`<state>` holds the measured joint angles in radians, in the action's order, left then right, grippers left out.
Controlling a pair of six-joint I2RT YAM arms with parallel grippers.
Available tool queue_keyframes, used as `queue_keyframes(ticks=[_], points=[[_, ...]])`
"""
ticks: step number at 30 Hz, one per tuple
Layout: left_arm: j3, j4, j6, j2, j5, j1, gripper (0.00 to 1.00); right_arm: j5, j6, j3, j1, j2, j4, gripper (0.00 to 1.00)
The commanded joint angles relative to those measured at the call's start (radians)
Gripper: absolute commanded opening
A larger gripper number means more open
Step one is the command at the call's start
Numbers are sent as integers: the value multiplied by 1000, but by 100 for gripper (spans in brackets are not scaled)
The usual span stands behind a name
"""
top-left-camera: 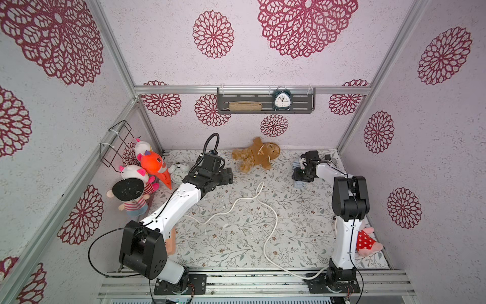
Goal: Unwrap the cord wrapped around the power strip
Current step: Pick up the power strip from the center of the board.
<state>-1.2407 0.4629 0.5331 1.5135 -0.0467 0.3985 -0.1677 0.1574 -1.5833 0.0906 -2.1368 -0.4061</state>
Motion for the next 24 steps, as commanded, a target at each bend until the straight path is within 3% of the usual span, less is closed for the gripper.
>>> queue_keyframes(ticks=[1, 6, 8, 12, 17, 20, 24], points=[[-6, -55, 46, 8, 80, -6, 81, -188, -21, 26, 5, 150, 26, 27], [35, -132, 82, -7, 132, -7, 79, -452, -85, 135, 15, 281, 69, 23], [41, -151, 92, -7, 150, -9, 78, -506, -180, 152, 42, 328, 23, 23], [30, -178, 115, 12, 198, -12, 79, -478, -356, 186, 127, 410, -55, 21], [34, -355, 223, 62, 392, -12, 99, -383, -564, 224, 249, 465, -107, 17], [60, -498, 316, 107, 462, -3, 97, -412, -583, 228, 278, 476, -73, 16], [104, -641, 384, 151, 458, 31, 97, -449, -574, 164, 317, 439, -90, 15]])
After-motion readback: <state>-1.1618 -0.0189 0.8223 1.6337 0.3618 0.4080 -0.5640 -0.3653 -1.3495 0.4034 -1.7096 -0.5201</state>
